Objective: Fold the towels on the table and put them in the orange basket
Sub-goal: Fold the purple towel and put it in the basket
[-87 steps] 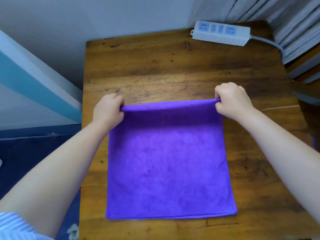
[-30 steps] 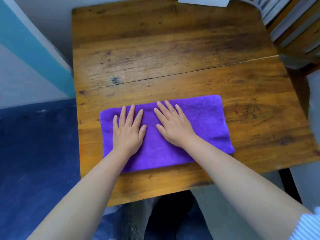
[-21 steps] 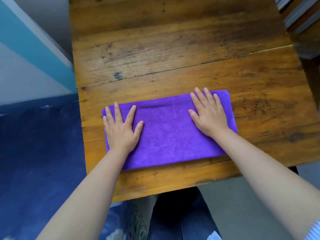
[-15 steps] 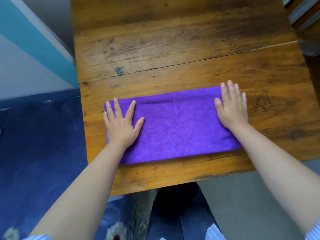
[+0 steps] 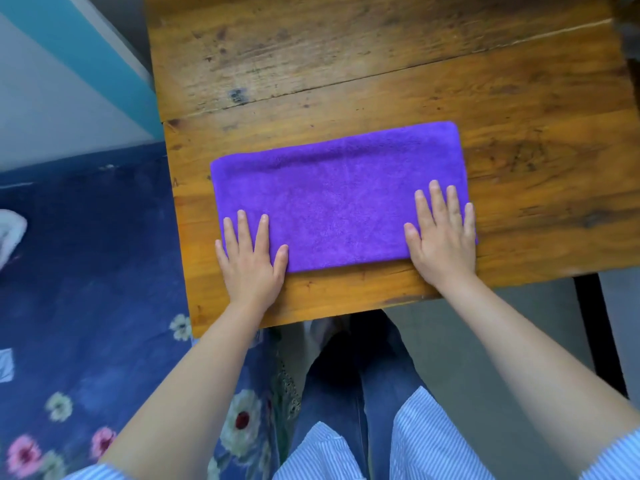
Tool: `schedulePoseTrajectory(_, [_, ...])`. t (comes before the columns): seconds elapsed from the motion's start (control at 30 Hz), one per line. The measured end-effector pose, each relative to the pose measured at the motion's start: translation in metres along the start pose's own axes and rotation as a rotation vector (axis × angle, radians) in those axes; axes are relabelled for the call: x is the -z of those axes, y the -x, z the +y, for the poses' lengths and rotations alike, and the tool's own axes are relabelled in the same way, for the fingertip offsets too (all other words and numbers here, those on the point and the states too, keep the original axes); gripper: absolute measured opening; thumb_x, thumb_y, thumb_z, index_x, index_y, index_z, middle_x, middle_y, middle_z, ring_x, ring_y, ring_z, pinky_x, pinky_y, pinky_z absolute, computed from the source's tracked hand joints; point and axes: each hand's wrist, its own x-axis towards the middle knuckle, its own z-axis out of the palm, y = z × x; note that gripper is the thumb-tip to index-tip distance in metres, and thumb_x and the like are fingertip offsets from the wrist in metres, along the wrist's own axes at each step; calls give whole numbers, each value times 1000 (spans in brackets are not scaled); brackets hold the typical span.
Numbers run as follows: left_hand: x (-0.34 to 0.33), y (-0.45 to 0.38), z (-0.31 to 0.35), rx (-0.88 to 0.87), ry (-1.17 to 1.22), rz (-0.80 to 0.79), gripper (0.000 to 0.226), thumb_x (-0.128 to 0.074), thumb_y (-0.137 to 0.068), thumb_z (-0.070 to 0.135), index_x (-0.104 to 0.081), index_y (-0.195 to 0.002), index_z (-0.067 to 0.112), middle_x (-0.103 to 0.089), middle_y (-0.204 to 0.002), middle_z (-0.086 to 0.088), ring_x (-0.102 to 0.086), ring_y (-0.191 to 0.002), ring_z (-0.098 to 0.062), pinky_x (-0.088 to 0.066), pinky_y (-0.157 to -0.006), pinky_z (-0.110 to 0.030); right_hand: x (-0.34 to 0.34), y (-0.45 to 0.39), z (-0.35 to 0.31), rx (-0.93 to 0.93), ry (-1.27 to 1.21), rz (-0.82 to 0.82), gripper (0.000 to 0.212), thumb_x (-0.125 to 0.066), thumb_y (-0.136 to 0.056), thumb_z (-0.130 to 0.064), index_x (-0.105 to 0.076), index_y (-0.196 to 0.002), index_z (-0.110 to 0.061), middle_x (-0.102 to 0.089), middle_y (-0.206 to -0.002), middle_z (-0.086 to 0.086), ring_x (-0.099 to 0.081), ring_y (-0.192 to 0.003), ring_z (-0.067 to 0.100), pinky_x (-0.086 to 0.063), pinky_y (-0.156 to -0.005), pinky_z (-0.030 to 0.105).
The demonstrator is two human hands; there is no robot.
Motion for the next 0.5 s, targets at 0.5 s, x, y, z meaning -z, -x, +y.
schedulePoseTrajectory(0.5, [46,-64,136,-470,-41,12,54,-44,-92,22,-30,-140,3,-26,-150,-16,-20,-141,-29,-17,-112,-39,35,17,1,-447,-275,-43,71,-56,-87,-28,-19,-142,-4,-37,-135,16,-39,-121,34,-37,-96,44])
